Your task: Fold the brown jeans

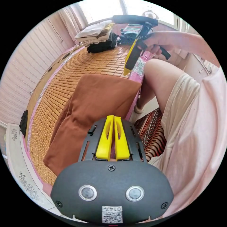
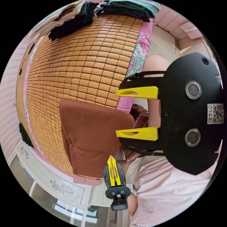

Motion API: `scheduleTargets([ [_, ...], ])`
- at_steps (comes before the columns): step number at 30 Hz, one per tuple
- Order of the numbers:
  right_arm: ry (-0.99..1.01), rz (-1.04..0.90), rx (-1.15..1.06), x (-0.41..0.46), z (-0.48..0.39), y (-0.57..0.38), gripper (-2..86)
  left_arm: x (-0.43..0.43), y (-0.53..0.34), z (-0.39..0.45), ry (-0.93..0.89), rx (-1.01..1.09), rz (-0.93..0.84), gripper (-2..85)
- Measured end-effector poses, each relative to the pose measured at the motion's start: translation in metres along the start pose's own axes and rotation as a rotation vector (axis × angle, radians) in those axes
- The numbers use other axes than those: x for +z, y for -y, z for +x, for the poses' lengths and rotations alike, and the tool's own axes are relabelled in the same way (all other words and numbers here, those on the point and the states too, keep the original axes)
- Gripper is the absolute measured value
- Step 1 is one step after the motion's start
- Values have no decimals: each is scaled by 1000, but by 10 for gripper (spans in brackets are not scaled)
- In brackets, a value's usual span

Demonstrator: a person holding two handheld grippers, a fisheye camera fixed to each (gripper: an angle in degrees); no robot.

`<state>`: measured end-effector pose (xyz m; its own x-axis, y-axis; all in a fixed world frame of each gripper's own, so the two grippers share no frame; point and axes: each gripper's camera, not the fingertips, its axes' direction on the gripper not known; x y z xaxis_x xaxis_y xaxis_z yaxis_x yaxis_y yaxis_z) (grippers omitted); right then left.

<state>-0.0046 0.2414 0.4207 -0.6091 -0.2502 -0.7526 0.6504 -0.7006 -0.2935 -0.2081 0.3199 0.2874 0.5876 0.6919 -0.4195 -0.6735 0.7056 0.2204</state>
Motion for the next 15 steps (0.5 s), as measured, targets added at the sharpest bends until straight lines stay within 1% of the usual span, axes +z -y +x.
scheduleTargets([
  [2, 62, -26, 94, 2, 21, -19, 163, -8, 11, 1, -59, -20, 84, 19],
  [4, 153, -99, 127, 8, 37, -25, 135, -9, 20, 2, -117, -3, 124, 47],
  [5, 222, -122, 137, 10, 47, -29, 112, -10, 27, 4, -124, 8, 139, 67],
  [7, 283, -154, 158, 9, 61, -35, 94, -12, 38, 8, -113, 24, 148, 90],
  [10, 298, -106, 128, -17, 78, -51, 51, -11, 54, 15, -131, 28, 140, 131],
  [11, 347, -60, 117, -33, 83, -59, 43, -9, 60, 18, -132, 29, 121, 136],
  [12, 382, -35, 109, -42, 86, -63, 41, -9, 63, 20, -127, 31, 112, 134],
  [14, 533, 73, 53, -80, 93, -77, 37, -9, 74, 29, -81, 45, 81, 113],
  [15, 541, 88, 37, -88, 93, -79, 39, -10, 76, 31, -54, 39, 67, 104],
])
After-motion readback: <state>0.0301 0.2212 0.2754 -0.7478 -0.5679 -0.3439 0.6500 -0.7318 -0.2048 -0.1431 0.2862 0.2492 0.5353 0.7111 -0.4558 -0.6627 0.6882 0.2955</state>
